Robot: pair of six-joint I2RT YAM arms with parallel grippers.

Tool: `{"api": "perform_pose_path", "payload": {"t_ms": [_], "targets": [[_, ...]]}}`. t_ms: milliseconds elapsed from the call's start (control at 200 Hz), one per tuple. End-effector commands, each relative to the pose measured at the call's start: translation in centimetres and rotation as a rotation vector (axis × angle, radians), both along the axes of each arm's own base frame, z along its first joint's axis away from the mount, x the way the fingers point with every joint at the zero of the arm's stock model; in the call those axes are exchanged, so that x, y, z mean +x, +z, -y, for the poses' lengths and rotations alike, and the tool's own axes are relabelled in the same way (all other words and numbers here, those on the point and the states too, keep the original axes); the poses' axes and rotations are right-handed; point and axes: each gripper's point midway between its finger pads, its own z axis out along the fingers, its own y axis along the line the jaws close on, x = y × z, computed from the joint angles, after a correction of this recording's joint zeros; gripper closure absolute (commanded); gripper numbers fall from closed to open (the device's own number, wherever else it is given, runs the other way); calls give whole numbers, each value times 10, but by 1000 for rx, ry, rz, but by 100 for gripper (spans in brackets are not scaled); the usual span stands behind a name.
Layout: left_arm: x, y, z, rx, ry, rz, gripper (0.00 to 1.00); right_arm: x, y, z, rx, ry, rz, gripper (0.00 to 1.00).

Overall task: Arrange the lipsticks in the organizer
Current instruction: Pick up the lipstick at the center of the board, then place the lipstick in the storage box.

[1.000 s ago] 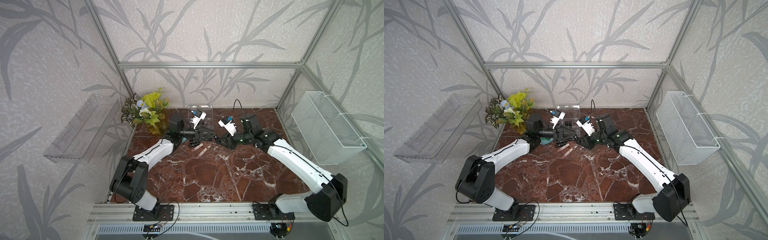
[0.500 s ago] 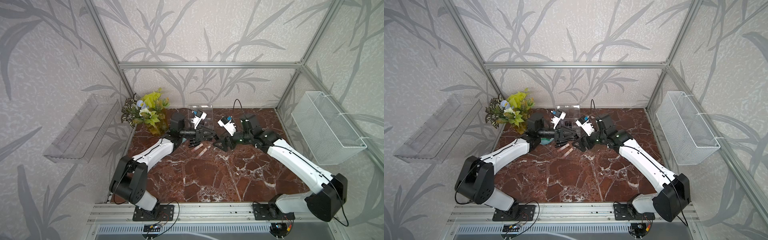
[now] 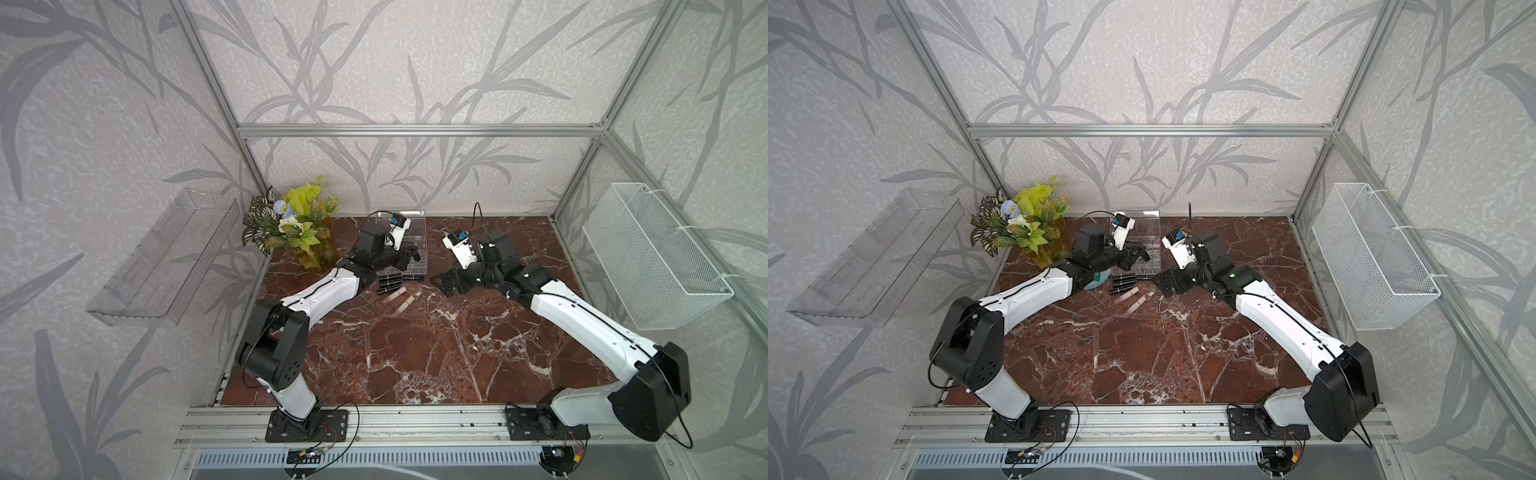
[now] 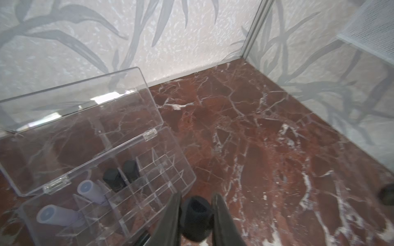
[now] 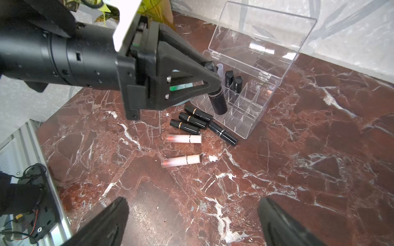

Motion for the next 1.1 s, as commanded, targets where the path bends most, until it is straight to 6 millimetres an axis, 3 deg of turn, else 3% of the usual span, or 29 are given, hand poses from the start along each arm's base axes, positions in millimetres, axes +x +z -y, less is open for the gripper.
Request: {"api": "perform_pose_path", "payload": {"t_ms": [0,365,1095], "targets": [[31,19,-5,88,109,163,80,9,-7,0,12,-32,1,1],[74,-10,-9,164,233,181,80,4,-9,1,31,-32,2,1],[92,-47,6,170,213,154,75,-3,-2,2,53,-25,3,1]]}}
